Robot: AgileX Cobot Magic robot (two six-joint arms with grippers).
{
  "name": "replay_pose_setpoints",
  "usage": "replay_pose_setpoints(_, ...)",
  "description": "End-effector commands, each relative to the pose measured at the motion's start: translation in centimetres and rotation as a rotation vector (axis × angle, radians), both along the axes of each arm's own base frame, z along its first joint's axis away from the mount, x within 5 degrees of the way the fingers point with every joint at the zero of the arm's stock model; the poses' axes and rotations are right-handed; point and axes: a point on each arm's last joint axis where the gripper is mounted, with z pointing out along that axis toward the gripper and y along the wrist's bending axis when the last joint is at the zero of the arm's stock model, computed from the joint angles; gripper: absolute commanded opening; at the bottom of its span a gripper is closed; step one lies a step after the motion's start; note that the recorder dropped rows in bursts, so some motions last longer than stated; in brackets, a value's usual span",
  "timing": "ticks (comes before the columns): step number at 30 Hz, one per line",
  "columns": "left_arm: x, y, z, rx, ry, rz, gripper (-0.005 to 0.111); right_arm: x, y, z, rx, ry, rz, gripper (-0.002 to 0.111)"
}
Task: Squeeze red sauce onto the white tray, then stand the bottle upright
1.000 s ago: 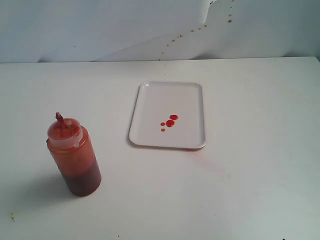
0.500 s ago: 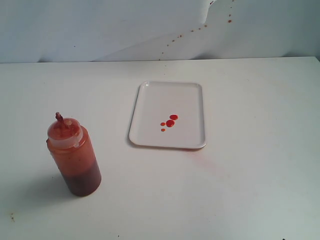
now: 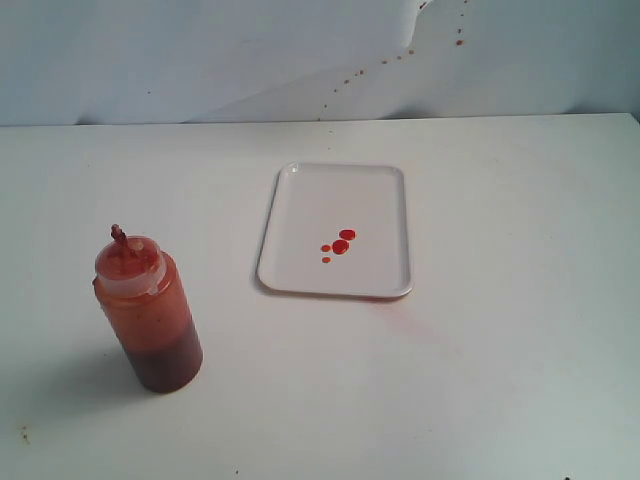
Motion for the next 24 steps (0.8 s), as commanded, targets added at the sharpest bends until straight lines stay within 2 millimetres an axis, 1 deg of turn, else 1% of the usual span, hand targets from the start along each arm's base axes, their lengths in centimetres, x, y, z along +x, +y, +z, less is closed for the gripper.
replay_pose_setpoints(1,0.0,0.0,-0.1,0.005,-0.006,-0.005,0.001,-2.0,-2.7,1.4,0.074,-0.094,-0.045,0.0)
replay_pose_setpoints(4,0.0,0.0,-0.1,0.005,-0.006,-0.005,0.001,-3.9,-4.9,1.8,0.184,-0.124,-0.099,0.0)
replay_pose_setpoints(7,0.0,0.0,-0.1,0.005,-0.006,-0.005,0.001,-5.1,-6.3,2.0,0.246,-0.169,-0.183,0.0)
replay_pose_setpoints(10,0.0,0.0,-0.1,0.005,-0.006,-0.005,0.001,-5.7,-6.6,1.8,0.258,-0.253,-0.235,0.0)
replay_pose_setpoints(12,0.0,0.0,-0.1,0.005,-0.006,-0.005,0.001,-6.0,-6.5,1.2,0.258,-0.312,-0.25,0.0)
replay_pose_setpoints(14,0.0,0.0,-0.1,0.005,-0.006,-0.005,0.001,-6.5,-6.4,-0.2,0.261,-0.365,-0.258,0.0)
replay_pose_setpoints(18,0.0,0.0,-0.1,0.005,-0.006,-0.005,0.001,-7.3,-6.3,-4.5,0.276,-0.411,-0.318,0.0)
replay_pose_setpoints(21,0.0,0.0,-0.1,0.005,-0.006,-0.005,0.001,-8.2,-6.1,-7.3,0.275,-0.475,-0.358,0.0)
replay_pose_setpoints(24,0.0,0.0,-0.1,0.005,-0.006,-0.005,0.001,-8.5,-6.3,-9.4,0.252,-0.498,-0.429,0.0)
